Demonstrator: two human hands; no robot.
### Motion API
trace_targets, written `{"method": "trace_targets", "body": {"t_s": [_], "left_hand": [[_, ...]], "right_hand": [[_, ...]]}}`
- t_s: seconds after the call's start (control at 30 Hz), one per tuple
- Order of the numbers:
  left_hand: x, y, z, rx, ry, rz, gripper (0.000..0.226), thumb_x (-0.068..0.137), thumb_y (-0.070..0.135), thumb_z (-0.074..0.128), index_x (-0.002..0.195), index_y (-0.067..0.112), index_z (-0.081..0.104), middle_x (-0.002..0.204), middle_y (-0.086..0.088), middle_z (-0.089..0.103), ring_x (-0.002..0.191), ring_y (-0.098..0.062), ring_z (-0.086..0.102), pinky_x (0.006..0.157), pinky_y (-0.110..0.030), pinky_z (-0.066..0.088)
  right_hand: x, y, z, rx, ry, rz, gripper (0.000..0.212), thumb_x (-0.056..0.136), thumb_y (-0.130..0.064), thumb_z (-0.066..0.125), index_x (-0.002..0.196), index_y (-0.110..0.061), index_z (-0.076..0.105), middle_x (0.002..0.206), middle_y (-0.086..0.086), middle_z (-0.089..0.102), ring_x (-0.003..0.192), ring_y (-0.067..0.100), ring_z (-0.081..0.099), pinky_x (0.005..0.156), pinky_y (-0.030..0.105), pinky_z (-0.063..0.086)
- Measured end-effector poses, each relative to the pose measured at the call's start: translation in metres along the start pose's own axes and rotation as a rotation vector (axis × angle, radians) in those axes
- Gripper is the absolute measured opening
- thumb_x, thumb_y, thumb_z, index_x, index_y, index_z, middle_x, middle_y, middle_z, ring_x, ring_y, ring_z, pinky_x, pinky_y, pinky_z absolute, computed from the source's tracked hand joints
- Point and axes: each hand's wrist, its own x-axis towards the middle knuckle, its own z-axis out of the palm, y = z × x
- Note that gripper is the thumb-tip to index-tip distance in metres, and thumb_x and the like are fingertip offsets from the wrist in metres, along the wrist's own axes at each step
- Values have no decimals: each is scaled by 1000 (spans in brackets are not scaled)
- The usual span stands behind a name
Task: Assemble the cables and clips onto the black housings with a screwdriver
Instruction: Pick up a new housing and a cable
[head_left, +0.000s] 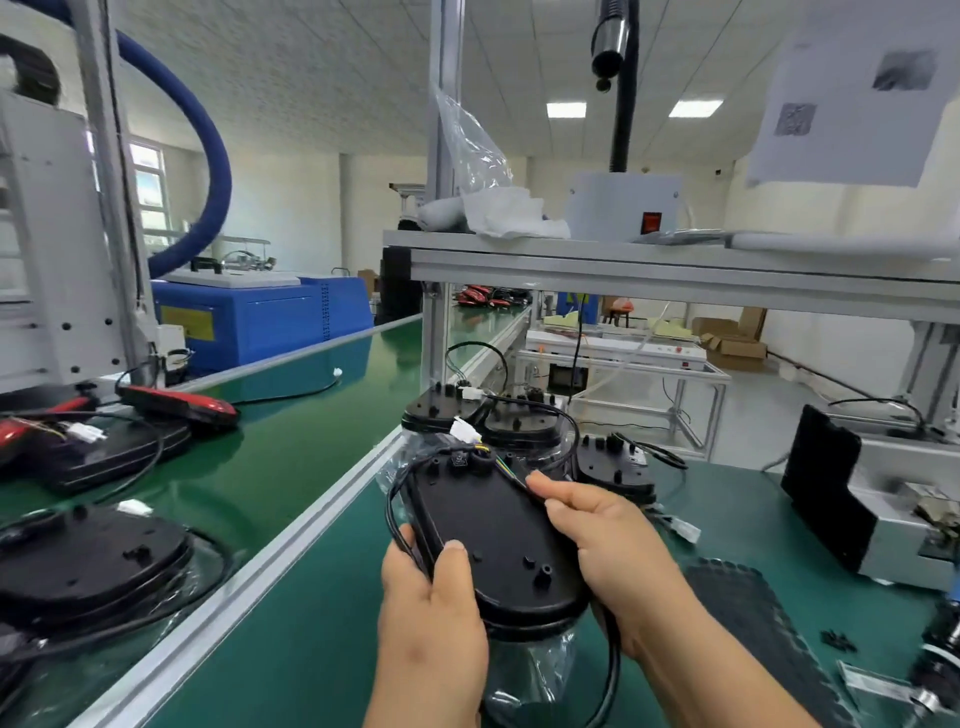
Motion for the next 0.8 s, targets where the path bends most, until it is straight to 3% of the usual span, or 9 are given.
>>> {"method": "trace_targets", "body": {"t_s": [0.13, 0.23, 0.43, 0.63, 0.8], "left_hand": [[17, 13, -26, -30, 81, 67, 40, 65, 45, 49, 104, 38, 54, 109, 1, 67, 104, -27, 63, 96, -51, 48], [30, 23, -53, -27, 169, 103, 38, 66, 44, 48, 103, 36, 53, 107, 1, 67, 101, -28, 64, 93, -52, 49], [47, 43, -106, -50, 342, 212, 27, 76, 35, 51, 102, 29, 54, 103, -3, 70, 99, -29, 65, 94, -55, 49], [65, 66, -147, -95, 485, 230, 21, 79, 31, 50, 100, 27, 48, 106, -10, 64, 98, -35, 64, 88, -58, 51], [91, 73, -170, -61, 640, 237, 14, 89, 20, 46, 103, 19, 44, 108, -11, 58, 98, -33, 60, 91, -55, 51]], "right_hand": [[17, -2, 44, 20, -140, -19, 29, 96, -2, 51, 101, -21, 72, 117, 0, 69, 105, 20, 67, 97, 42, 52], [24, -2, 83, 21, -235, -36, 30, 96, -1, 50, 97, -22, 72, 114, 3, 70, 106, 23, 67, 97, 43, 51], [32, 0, 159, 63, -418, -46, 32, 95, 0, 51, 91, -23, 73, 118, -3, 68, 106, 13, 65, 96, 32, 51], [43, -1, 226, 53, -588, -44, 34, 95, 0, 51, 86, -23, 75, 98, -3, 74, 82, 8, 70, 69, 20, 55], [58, 5, 272, -2, -693, -66, 34, 94, 0, 52, 89, -24, 75, 95, -3, 75, 80, 8, 70, 68, 19, 54]]}}
